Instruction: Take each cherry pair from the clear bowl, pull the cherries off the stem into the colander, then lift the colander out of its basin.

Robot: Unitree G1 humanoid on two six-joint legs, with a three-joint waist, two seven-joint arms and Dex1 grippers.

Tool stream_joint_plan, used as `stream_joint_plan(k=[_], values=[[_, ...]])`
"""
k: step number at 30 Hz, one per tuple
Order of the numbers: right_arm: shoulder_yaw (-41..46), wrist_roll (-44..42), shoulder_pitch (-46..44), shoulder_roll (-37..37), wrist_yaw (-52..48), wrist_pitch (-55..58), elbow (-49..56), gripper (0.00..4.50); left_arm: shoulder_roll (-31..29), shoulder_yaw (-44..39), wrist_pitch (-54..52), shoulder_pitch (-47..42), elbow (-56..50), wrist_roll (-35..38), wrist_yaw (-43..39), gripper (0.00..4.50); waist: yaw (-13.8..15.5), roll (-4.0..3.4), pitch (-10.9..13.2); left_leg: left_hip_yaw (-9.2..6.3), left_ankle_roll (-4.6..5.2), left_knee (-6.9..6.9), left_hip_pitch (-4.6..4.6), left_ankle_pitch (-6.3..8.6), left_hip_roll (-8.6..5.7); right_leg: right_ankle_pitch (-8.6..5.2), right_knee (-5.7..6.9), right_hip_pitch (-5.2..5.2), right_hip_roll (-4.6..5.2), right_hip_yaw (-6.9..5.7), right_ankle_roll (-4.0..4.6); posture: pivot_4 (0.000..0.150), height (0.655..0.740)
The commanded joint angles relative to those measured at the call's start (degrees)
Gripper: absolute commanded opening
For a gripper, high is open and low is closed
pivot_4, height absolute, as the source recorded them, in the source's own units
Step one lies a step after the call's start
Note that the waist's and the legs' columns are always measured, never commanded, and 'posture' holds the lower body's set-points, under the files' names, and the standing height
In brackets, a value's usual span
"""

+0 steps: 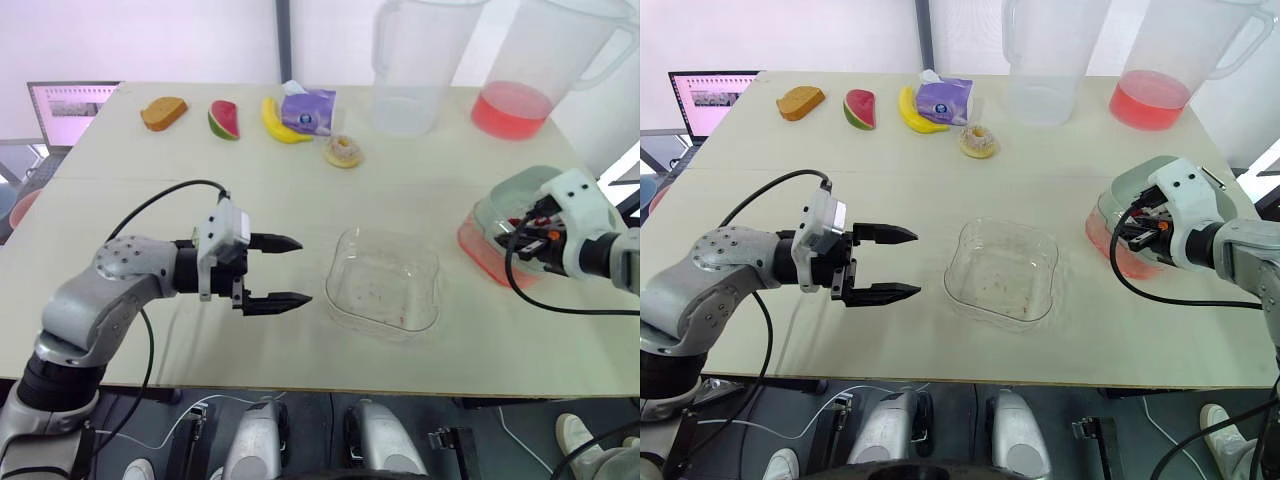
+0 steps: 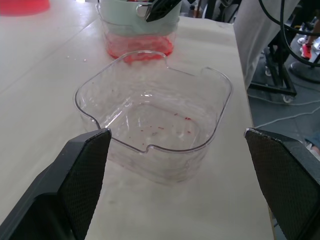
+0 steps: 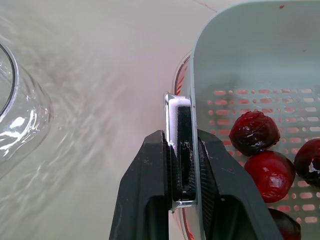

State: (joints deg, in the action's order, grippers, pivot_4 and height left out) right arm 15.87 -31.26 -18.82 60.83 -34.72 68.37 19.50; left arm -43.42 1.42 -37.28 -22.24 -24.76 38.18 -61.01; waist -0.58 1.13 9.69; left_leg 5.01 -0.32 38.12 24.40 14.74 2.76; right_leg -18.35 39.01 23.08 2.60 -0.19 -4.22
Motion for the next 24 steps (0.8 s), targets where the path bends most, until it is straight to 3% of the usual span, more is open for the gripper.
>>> stream_joint_plan(k=[1,13,20,24], values=[[1.32,0.86,-0.99,0.50,0.64,-0.53,0.53,0.23,-0.17,-0.49,-0.09,-0.75,-1.50,0.77,0.16,4.50,0.00,0.00,0.00,0.00,0.00,0.00,0.00,0.00,0.00,0.00,0.00,0.00,0.00,0.00,0.00,0.150,0.7400],[0.74,1.33,-4.59,2.60,0.44,-0.63,0.75,0.23,-0.24,-0.62,0.04,-0.48,-1.61,0.65,0.36,4.50,-0.09,-0.01,0.00,0.00,0.00,0.00,0.00,0.00,0.00,0.00,0.00,0.00,0.00,0.00,0.00,0.150,0.7400],[-3.66,-0.87,-16.26,4.80,-1.38,1.64,2.89,0.23,-0.22,-0.97,0.30,-0.27,-1.22,0.19,0.89,4.50,-0.40,-0.04,0.00,0.00,-0.01,0.00,-0.01,0.00,0.04,0.00,0.03,0.03,-0.01,0.01,0.00,0.150,0.7400],[-10.67,-1.94,-25.92,-0.06,-2.69,1.84,1.46,0.23,1.43,-3.23,0.22,-0.22,0.02,-0.22,5.43,4.50,-0.42,-0.04,0.00,0.01,-0.01,-0.01,-0.01,-0.01,0.06,0.00,0.06,0.07,-0.01,0.03,0.01,0.150,0.7400]])
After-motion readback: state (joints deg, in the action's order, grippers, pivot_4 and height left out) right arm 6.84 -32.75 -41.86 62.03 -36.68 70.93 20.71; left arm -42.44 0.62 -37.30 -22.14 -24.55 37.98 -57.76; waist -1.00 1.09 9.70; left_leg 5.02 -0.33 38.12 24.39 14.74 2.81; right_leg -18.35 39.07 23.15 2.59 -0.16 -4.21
